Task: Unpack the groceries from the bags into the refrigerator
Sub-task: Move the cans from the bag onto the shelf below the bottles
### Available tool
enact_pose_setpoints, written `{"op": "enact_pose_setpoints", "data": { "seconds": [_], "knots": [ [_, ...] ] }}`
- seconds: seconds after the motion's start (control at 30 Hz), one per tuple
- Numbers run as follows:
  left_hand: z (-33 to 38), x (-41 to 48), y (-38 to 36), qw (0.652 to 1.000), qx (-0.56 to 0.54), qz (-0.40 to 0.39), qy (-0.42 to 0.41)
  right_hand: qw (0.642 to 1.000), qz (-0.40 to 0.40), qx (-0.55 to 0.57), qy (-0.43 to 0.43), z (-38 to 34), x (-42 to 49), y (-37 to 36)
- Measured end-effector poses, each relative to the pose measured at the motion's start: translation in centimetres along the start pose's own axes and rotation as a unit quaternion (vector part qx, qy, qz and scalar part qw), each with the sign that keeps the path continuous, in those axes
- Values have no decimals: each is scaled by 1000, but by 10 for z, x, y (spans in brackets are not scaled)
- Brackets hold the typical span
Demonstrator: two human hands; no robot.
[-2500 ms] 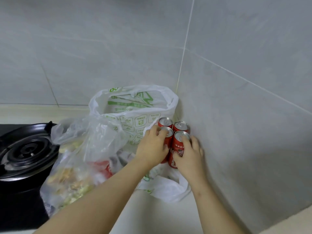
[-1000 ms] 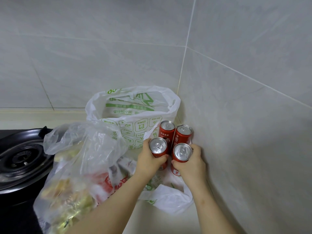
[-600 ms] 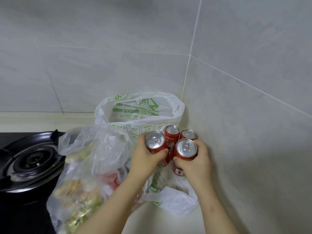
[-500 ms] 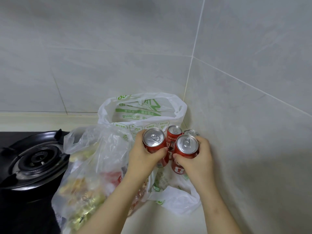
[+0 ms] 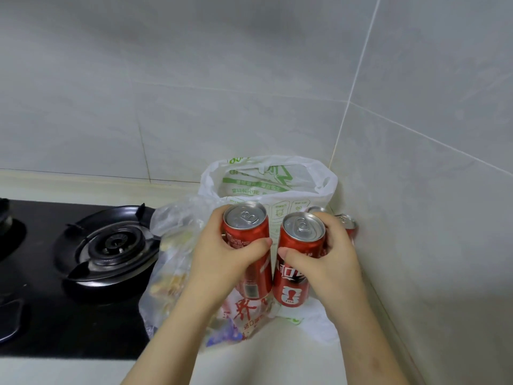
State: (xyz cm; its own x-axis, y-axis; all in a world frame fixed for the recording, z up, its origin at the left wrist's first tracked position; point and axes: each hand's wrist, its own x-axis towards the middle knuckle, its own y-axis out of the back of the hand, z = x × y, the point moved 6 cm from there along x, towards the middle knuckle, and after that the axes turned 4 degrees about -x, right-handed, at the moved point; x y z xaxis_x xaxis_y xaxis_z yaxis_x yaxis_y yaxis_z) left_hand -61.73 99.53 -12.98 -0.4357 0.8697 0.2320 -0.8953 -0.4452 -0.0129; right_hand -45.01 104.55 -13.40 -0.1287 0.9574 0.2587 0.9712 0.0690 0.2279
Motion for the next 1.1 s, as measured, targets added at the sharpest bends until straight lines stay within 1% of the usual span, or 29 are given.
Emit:
{"op": "enact_pose_setpoints", "data": {
  "seconds": [0.2, 0.37, 0.43, 0.57, 0.7, 0.87, 0.9, 0.93, 0.97, 1.0, 1.1],
  "knots": [
    [12, -16, 43, 1000, 30, 10, 1, 1000, -19, 5, 14, -17, -19, -30],
    [18, -30, 76, 997, 69, 21, 11, 998, -53, 18, 13, -25, -34, -58],
    [18, -36, 89, 996, 76, 37, 21, 997, -75, 24, 14, -28, -38, -70],
    [19, -54, 116, 992, 95, 78, 33, 988, -149, 32, 25, -39, -48, -97],
    [18, -80, 141, 981, 111, 149, 47, 972, -227, 46, 47, -48, -60, -122],
    [21, -128, 159, 960, 130, 240, 60, 941, -325, 57, 72, -52, -86, -147],
    [24, -148, 164, 949, 133, 279, 66, 927, -361, 60, 81, -55, -99, -155],
    [26, -162, 168, 941, 136, 301, 72, 918, -381, 63, 88, -56, -108, -160],
    [27, -165, 168, 940, 141, 302, 75, 918, -380, 65, 90, -55, -109, -161],
    [28, -177, 171, 933, 147, 319, 82, 910, -399, 67, 91, -56, -117, -165],
    [34, -227, 180, 899, 163, 397, 93, 870, -476, 76, 102, -61, -153, -180]
  ]
}}
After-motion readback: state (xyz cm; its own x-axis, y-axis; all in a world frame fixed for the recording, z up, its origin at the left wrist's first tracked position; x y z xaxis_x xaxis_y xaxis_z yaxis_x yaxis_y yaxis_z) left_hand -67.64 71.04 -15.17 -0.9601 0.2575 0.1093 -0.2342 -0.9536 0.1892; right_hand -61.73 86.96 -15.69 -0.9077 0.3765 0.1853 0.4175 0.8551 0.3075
